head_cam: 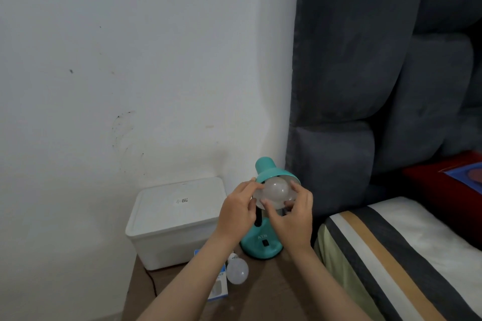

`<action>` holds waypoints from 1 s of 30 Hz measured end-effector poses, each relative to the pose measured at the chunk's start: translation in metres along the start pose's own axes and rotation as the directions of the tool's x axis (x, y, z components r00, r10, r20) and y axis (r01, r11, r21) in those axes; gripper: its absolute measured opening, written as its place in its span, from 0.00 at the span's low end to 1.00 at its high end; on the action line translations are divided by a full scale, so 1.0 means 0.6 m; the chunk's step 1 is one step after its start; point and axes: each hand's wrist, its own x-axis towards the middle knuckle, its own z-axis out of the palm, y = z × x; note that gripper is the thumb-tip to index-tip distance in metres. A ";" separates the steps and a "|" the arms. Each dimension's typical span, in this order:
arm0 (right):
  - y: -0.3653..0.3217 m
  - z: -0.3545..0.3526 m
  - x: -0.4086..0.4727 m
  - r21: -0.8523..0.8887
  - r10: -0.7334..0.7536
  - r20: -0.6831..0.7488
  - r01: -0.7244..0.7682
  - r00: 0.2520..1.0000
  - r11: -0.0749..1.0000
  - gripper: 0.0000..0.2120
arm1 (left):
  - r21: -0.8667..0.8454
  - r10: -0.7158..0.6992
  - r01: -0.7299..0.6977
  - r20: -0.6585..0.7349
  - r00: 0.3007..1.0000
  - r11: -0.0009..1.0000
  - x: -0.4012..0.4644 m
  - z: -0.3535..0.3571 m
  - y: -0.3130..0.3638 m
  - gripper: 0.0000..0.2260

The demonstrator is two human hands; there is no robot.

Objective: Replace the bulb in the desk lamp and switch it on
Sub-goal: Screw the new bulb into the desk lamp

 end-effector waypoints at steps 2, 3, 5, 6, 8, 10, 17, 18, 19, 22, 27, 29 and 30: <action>0.009 0.000 0.000 -0.037 -0.108 0.044 0.110 0.993 0.993 0.30 | 0.002 -0.002 0.002 -0.001 1.000 1.000 0.000 0.000 0.000 0.17; 0.011 0.000 0.001 -0.050 -0.126 0.059 0.129 0.990 0.990 0.28 | 0.005 -0.005 0.005 -0.001 1.000 1.000 0.001 0.000 0.000 0.17; 0.011 0.001 0.004 -0.040 -0.102 0.056 0.104 0.993 0.994 0.25 | 0.005 -0.008 0.008 -0.001 1.000 1.000 0.001 0.001 0.000 0.17; 0.009 0.002 0.004 -0.038 -0.080 0.053 0.082 0.995 0.996 0.24 | 0.004 -0.008 0.008 -0.001 1.000 1.000 0.000 0.001 0.000 0.17; 0.003 0.002 0.006 -0.041 -0.002 0.049 0.004 0.999 0.999 0.22 | -0.001 -0.006 0.006 -0.001 1.000 1.000 0.001 0.001 0.000 0.17; 0.003 0.000 0.008 -0.038 0.073 0.036 -0.072 0.997 0.997 0.24 | -0.004 -0.001 0.001 0.000 1.000 1.000 0.000 0.001 0.000 0.17; 0.010 -0.004 0.000 -0.140 -0.131 0.075 0.140 0.989 0.980 0.25 | -0.004 -0.008 0.008 0.000 1.000 1.000 0.000 0.001 0.003 0.17; 0.011 -0.004 0.002 -0.155 -0.131 0.080 0.142 0.988 0.978 0.24 | -0.006 -0.008 0.008 0.001 1.000 1.000 0.000 0.000 0.003 0.18; 0.009 -0.004 0.003 -0.159 -0.113 0.081 0.125 0.990 0.979 0.23 | -0.009 -0.008 0.008 0.000 1.000 1.000 0.000 0.000 0.003 0.18; 0.002 -0.010 0.010 -0.112 0.039 0.035 -0.035 0.999 0.993 0.21 | -0.015 -0.004 0.004 -0.002 1.000 1.000 0.000 -0.002 0.004 0.17; 0.005 -0.014 0.008 -0.141 -0.008 0.024 0.011 1.000 0.990 0.25 | -0.020 -0.012 0.012 0.004 1.000 1.000 -0.002 -0.002 0.006 0.17; 0.010 -0.014 0.008 -0.118 -0.077 0.055 0.083 0.996 0.990 0.26 | -0.020 -0.017 0.017 0.002 1.000 1.000 -0.002 -0.001 0.006 0.17; 0.015 -0.013 0.008 -0.119 -0.140 0.077 0.148 0.987 0.982 0.25 | -0.019 -0.019 0.019 0.001 1.000 1.000 -0.002 -0.001 0.006 0.17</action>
